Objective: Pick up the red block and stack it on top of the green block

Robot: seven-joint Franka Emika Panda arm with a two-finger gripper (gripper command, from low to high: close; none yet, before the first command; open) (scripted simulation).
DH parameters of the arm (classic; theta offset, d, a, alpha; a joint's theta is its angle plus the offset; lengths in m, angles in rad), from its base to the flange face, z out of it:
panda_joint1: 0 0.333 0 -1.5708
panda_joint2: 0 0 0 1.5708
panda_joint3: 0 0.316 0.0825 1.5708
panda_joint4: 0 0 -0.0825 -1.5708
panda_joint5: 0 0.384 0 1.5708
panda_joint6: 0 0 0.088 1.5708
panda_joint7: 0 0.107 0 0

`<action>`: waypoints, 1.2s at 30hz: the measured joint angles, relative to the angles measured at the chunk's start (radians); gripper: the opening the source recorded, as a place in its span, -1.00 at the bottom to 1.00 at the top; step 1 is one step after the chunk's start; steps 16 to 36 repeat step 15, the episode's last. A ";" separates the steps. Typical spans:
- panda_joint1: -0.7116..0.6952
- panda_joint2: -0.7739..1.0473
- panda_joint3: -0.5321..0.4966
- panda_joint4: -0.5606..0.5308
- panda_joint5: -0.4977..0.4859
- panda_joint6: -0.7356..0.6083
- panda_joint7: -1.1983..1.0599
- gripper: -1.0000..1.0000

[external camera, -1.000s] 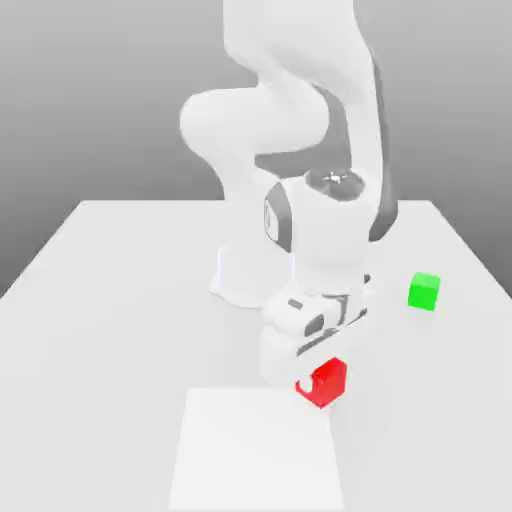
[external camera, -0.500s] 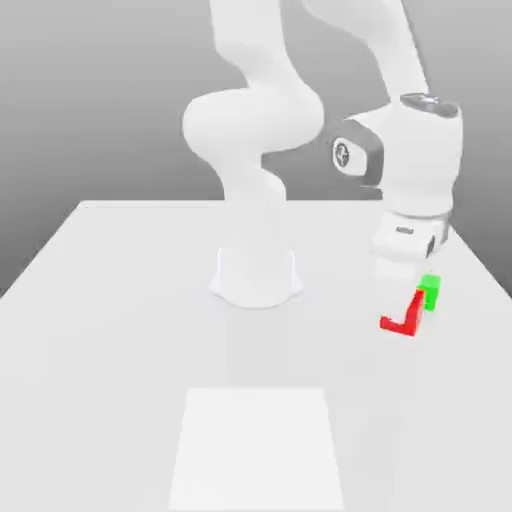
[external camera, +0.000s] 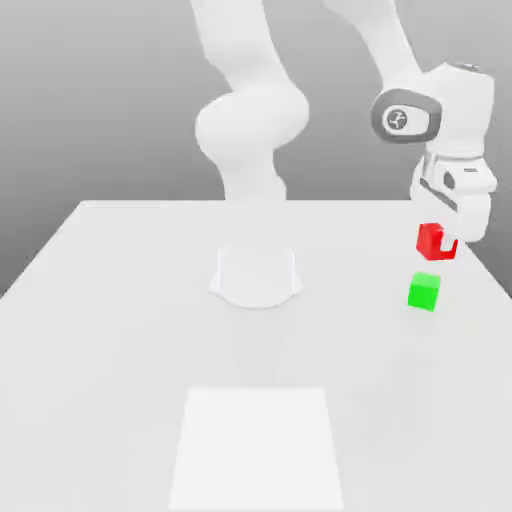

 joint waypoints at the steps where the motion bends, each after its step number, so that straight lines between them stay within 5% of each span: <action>1: -0.008 0.014 0.009 0.001 -0.013 0.012 0.009 -1.00; 13: -0.118 0.271 0.049 0.004 -0.286 0.256 0.197 -1.00; 14: -0.126 0.290 0.049 0.003 -0.313 0.274 0.215 1.00; 36: -0.133 0.290 0.049 0.003 -0.313 0.274 0.215 1.00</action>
